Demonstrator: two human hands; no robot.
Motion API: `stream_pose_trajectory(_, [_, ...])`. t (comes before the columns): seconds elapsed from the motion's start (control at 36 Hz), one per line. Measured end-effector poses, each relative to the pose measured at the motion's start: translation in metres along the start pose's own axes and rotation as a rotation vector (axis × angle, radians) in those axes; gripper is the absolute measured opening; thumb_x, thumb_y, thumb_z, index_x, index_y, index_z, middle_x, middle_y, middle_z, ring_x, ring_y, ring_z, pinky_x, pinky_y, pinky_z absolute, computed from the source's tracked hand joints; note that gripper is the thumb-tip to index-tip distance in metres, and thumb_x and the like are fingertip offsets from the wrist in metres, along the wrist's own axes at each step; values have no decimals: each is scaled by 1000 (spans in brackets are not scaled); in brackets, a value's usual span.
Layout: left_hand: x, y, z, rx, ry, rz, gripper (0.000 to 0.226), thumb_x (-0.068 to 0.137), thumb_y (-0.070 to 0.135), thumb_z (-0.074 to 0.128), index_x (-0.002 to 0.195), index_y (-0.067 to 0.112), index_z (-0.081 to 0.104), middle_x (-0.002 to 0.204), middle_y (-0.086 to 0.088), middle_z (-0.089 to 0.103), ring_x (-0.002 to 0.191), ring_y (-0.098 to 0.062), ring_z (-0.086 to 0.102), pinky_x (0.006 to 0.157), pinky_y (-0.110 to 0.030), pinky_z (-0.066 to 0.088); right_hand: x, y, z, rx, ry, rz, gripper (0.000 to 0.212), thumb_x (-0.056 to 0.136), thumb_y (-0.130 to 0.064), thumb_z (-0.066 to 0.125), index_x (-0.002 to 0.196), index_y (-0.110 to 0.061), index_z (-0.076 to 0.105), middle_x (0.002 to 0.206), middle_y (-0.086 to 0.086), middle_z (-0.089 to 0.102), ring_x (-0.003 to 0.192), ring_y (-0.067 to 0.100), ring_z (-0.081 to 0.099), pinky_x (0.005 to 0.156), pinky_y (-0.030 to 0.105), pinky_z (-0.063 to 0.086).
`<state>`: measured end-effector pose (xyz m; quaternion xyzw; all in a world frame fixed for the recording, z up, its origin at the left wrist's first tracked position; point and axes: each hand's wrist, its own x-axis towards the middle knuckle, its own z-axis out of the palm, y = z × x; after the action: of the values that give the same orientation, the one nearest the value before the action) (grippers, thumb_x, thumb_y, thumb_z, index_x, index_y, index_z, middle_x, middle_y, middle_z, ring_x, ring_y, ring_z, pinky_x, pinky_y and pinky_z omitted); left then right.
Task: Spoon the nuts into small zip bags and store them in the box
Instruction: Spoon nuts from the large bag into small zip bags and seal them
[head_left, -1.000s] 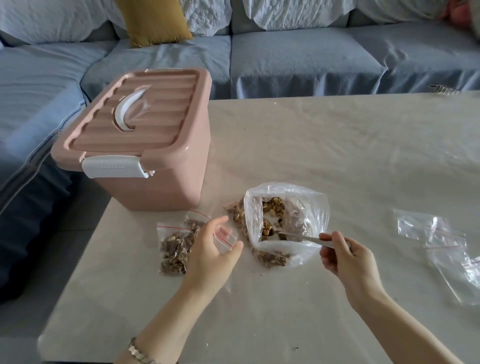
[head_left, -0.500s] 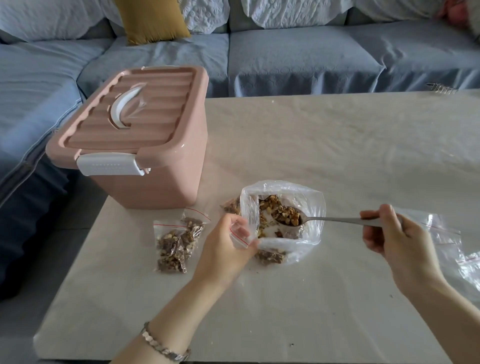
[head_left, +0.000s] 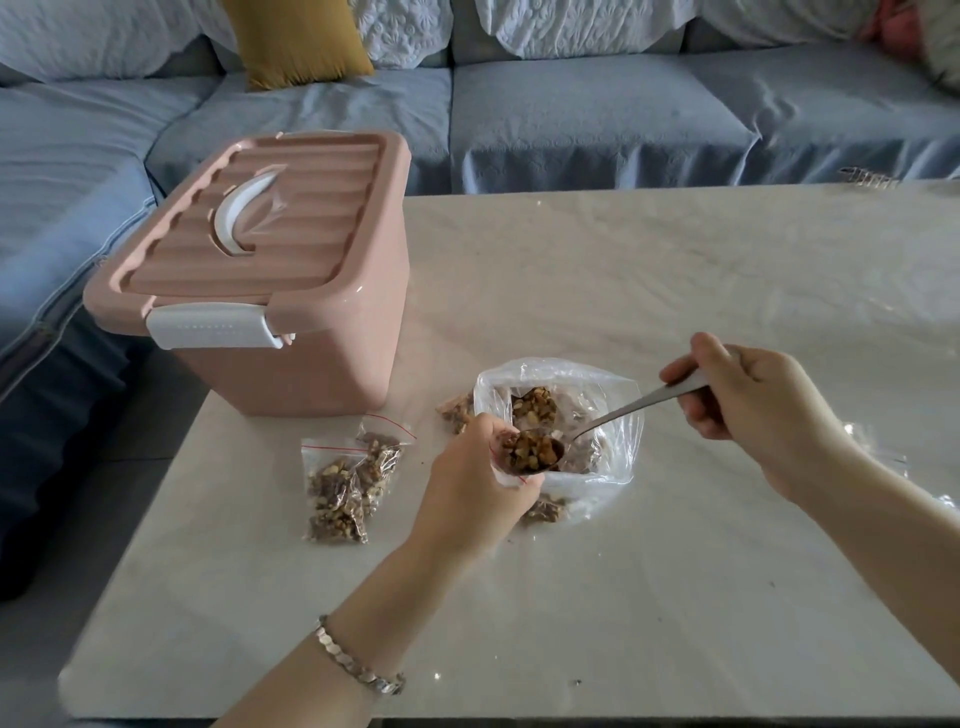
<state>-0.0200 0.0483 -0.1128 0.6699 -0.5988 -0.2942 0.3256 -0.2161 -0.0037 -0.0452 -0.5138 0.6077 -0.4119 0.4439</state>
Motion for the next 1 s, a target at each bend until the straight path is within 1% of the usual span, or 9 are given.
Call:
stream_pose_trajectory(0.25, [-4, 0, 9, -93, 31, 11, 39, 71, 25, 75, 89, 28, 41, 75, 9, 56, 67, -4, 54, 61, -7, 36, -27, -40, 27, -441, -167, -475, 36, 94, -36, 42, 69, -19, 63, 45, -8, 53, 43, 4, 48, 47, 11, 36])
stream_pose_trajectory(0.39, [-6, -4, 10, -170, 102, 37, 44, 68, 18, 77, 81, 32, 38, 74, 11, 55, 69, 3, 54, 64, -4, 37, -43, -41, 34, -642, -195, -854, 49, 91, -41, 34, 72, -5, 61, 52, 0, 52, 59, 23, 45, 51, 34, 38])
stream_pose_trajectory(0.44, [-5, -7, 9, -154, 153, 77, 45, 68, 15, 78, 80, 34, 38, 75, 14, 54, 73, 8, 53, 67, -3, 36, -42, -39, 28, -596, -144, -907, 45, 91, -37, 36, 71, -7, 62, 52, -11, 50, 60, 19, 48, 49, 28, 38])
stream_pose_trajectory(0.5, [-4, -12, 8, -140, 191, 97, 45, 69, 14, 78, 79, 33, 38, 74, 13, 52, 74, 8, 52, 69, -4, 35, -40, -37, 20, -470, -71, -851, 36, 90, -37, 38, 72, -17, 62, 50, -20, 47, 57, 7, 52, 49, 13, 38])
stream_pose_trajectory(0.56, [-4, -17, 6, -126, 223, 91, 43, 69, 15, 77, 79, 31, 38, 73, 10, 52, 74, 1, 52, 70, -5, 36, -35, -31, 11, -372, 26, -776, 29, 90, -38, 37, 73, -28, 57, 62, -12, 57, 53, 2, 52, 50, 6, 35])
stream_pose_trajectory(0.61, [-5, -21, 3, -117, 235, 59, 42, 70, 16, 77, 80, 30, 39, 75, 8, 54, 75, -2, 54, 70, -4, 35, -30, -20, 3, -320, 110, -694, 29, 90, -41, 34, 72, -32, 55, 73, -8, 59, 52, 5, 52, 50, 5, 35])
stream_pose_trajectory(0.72, [-5, -25, -2, -111, 221, -12, 38, 71, 20, 76, 82, 32, 41, 81, 11, 55, 83, 0, 53, 70, -4, 34, -21, 18, -3, -298, 175, -536, 32, 87, -45, 34, 74, -29, 57, 53, 0, 56, 54, 8, 54, 52, 6, 37])
stream_pose_trajectory(0.78, [-7, -27, -6, -134, 179, -59, 34, 72, 25, 73, 89, 31, 44, 89, 12, 54, 88, 1, 51, 68, -7, 35, -19, 40, -2, -292, 175, -475, 32, 87, -44, 36, 78, -23, 59, 57, 0, 58, 55, 7, 55, 52, 5, 37])
stream_pose_trajectory(1.0, [-13, -35, -2, -128, 164, 9, 50, 72, 20, 78, 105, 27, 40, 92, 11, 53, 95, 0, 50, 78, -2, 33, -25, 86, 23, -163, 132, -309, 20, 94, -8, 47, 89, -18, 63, 66, 3, 63, 59, 9, 57, 55, 8, 43])
